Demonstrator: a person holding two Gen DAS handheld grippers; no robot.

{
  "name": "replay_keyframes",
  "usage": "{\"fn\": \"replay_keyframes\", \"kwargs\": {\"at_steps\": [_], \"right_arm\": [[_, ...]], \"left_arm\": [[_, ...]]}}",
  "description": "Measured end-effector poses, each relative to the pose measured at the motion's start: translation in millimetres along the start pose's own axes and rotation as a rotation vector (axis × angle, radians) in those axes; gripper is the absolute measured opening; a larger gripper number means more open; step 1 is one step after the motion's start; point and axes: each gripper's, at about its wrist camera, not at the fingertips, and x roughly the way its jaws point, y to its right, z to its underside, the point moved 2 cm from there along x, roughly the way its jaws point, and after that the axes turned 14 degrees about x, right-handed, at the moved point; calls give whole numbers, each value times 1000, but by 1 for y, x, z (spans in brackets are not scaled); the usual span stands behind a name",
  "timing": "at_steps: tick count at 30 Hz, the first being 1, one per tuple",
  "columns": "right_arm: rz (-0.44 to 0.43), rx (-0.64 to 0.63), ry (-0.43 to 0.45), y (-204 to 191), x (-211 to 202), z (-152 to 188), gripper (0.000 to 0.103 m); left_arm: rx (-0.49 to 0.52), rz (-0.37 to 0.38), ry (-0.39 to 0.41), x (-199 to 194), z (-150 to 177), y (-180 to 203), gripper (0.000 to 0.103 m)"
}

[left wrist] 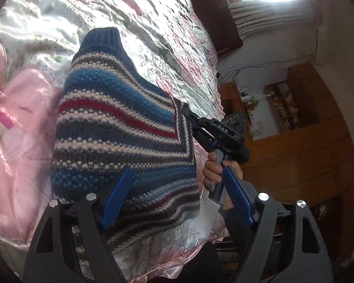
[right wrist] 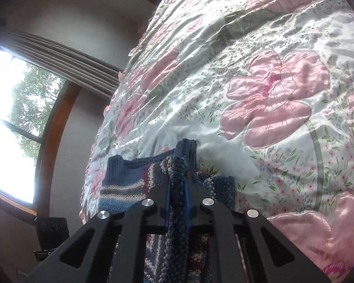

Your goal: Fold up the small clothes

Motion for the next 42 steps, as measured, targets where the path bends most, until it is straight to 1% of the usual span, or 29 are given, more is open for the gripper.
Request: {"fn": "replay_keyframes", "kwargs": {"at_steps": [3, 5, 6, 8, 10, 11, 13, 15, 16, 18, 19, 20, 21, 23, 25, 26, 28, 30, 31, 32, 33, 34, 35, 36, 38, 39, 40, 41, 42], "right_arm": [[74, 66, -29, 29, 18, 0, 9], [78, 85, -46, 39, 25, 4, 10], [67, 94, -47, 39, 24, 4, 11], [42, 81, -17, 31, 10, 3, 18], [36, 15, 55, 10, -17, 8, 19], [1, -5, 57, -1, -27, 13, 19], [-69, -40, -20, -23, -31, 31, 19], [-74, -78, -103, -34, -20, 50, 19], [-64, -76, -133, -31, -12, 56, 19], [-18, -60, -165, -12, 1, 61, 16], [-3, -41, -172, 1, 7, 62, 0], [6, -22, -178, 16, 11, 61, 0], [-7, 0, -179, 28, 12, 58, 0], [-55, 68, -193, 42, 10, 54, 0], [-76, 59, -187, 34, -3, 55, 0], [-87, 42, -176, 26, -13, 58, 4], [-126, 10, -170, 12, -35, 68, 6], [-149, -3, -181, 8, -50, 81, 6], [-154, 3, -194, 9, -52, 87, 6], [-136, 0, -197, 13, -50, 92, 6], [-113, 6, -206, 18, -45, 96, 6], [-89, 31, -219, 29, -37, 99, 0], [-63, 36, -227, 39, -30, 102, 0], [-58, 51, -218, 48, -27, 103, 0], [-76, 91, -199, 50, -32, 103, 0], [-79, 81, -183, 43, -39, 106, 0], [-87, 63, -173, 35, -48, 111, 5], [-95, 34, -162, 26, -59, 118, 5], [-103, 7, -156, 18, -67, 125, 5]], "left_arm": [[-12, 8, -12, 3, 7, -7, 77], [-32, 13, -14, -1, 11, -12, 77], [-36, 18, -18, -2, 9, -11, 78], [-3, 26, -20, -7, 0, 0, 78], [55, -2, -5, -15, -17, 12, 80], [71, -12, 4, -18, -28, 13, 82], [67, -31, 16, -18, -48, 6, 83], [40, -49, 1, -9, -62, -9, 83], [28, -55, -19, -2, -68, -17, 83], [-9, -81, -64, 14, -72, -35, 82], [-23, -86, -86, 21, -72, -46, 82], [-35, -99, -104, 27, -70, -55, 77], [-45, -116, -117, 31, -69, -63, 69], [-36, -128, -138, 35, -67, -68, 65], [-42, -138, -129, 27, -71, -63, 67], [-23, -149, -111, 19, -71, -54, 73], [48, -127, -97, 8, -66, -26, 76], [89, -85, -119, 6, -48, -5, 76], [98, -79, -137, 9, -38, 0, 76], [104, -101, -153, 13, -29, 0, 76], [103, -140, -163, 16, -22, -5, 74], [84, -144, -165, 19, -16, -15, 73], [55, -152, -162, 20, -13, -26, 65], [33, -168, -157, 21, -9, -36, 50], [7, -175, -146, 17, -5, -42, 41], [-5, -166, -133, 12, -5, -39, 47], [2, -153, -116, 4, -5, -31, 56], [22, -142, -99, -4, -3, -20, 68], [46, -138, -94, -10, 1, -10, 70]]}}
